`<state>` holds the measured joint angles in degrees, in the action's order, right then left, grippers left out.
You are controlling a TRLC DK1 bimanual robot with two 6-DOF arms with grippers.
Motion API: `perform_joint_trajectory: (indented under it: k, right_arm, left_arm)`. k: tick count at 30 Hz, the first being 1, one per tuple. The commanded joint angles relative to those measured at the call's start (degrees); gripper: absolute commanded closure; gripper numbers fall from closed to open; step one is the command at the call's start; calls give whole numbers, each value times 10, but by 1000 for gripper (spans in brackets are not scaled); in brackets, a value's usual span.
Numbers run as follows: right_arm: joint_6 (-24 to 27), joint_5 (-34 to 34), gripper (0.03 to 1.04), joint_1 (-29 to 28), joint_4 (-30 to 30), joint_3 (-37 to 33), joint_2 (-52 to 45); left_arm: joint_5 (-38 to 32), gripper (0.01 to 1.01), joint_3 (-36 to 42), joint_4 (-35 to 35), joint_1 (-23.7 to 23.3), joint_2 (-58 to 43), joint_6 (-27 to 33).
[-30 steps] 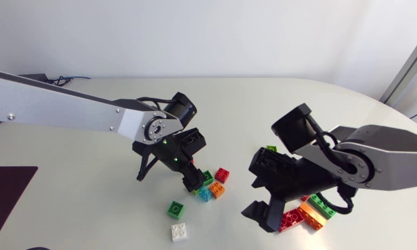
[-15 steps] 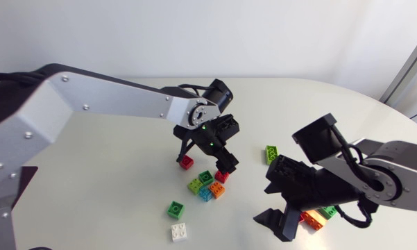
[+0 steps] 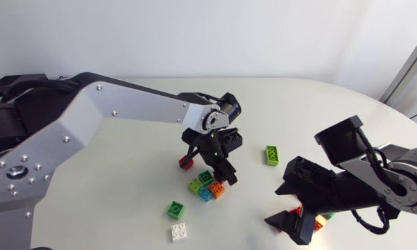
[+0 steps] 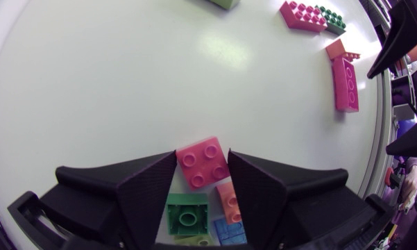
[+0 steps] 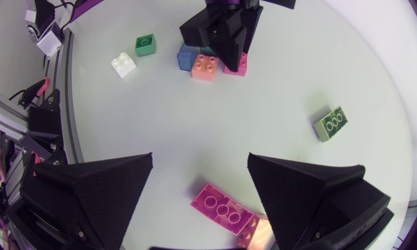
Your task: Sort duplo bricks by size, large to the right and small to the left
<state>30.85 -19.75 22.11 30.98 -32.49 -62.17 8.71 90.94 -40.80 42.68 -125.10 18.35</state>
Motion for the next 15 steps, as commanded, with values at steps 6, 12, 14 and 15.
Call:
perform_joint_trajectory:
  k: [6,12,14,15]
  right_arm:
    - [11,-8,80,-4,9,22,12]
    - [11,-11,80,3,14,17,14]
    - [11,-11,82,5,17,15,14]
    - [9,-12,82,7,19,13,14]
  left_arm:
    - [0,834,-128,-12,12,83,-2]
    - [8,834,-254,-1,-7,168,5]
    - [9,834,-285,-1,-13,196,7]
    - [10,834,-300,-2,-15,209,8]
